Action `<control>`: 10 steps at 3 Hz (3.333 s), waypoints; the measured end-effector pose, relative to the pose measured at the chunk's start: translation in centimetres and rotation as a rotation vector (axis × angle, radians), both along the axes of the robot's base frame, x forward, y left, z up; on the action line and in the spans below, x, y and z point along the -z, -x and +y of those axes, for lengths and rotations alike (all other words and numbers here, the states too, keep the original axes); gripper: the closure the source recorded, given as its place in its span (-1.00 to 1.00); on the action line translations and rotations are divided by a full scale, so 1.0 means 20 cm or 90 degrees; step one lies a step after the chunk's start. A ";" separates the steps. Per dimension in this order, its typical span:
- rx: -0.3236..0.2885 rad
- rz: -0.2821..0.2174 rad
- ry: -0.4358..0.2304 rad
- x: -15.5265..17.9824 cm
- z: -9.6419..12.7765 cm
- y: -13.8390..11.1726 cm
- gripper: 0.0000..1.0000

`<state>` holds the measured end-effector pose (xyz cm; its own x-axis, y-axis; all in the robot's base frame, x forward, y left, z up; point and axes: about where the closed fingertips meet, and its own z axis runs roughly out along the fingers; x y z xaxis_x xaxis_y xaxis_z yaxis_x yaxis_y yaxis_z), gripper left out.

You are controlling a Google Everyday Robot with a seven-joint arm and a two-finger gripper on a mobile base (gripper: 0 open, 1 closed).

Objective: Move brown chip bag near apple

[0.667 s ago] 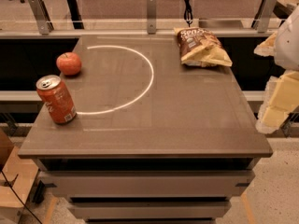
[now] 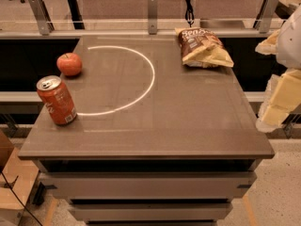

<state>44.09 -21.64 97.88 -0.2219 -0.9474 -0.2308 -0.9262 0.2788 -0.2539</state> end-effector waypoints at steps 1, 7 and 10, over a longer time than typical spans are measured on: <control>0.004 -0.026 -0.060 -0.02 0.00 -0.06 -1.00; 0.048 -0.144 -0.301 -0.05 0.13 -0.41 -1.00; 0.071 -0.154 -0.381 0.00 0.16 -0.54 -1.00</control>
Offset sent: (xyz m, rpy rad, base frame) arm 0.0717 -0.0025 0.0100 0.4125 -0.2355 -0.0304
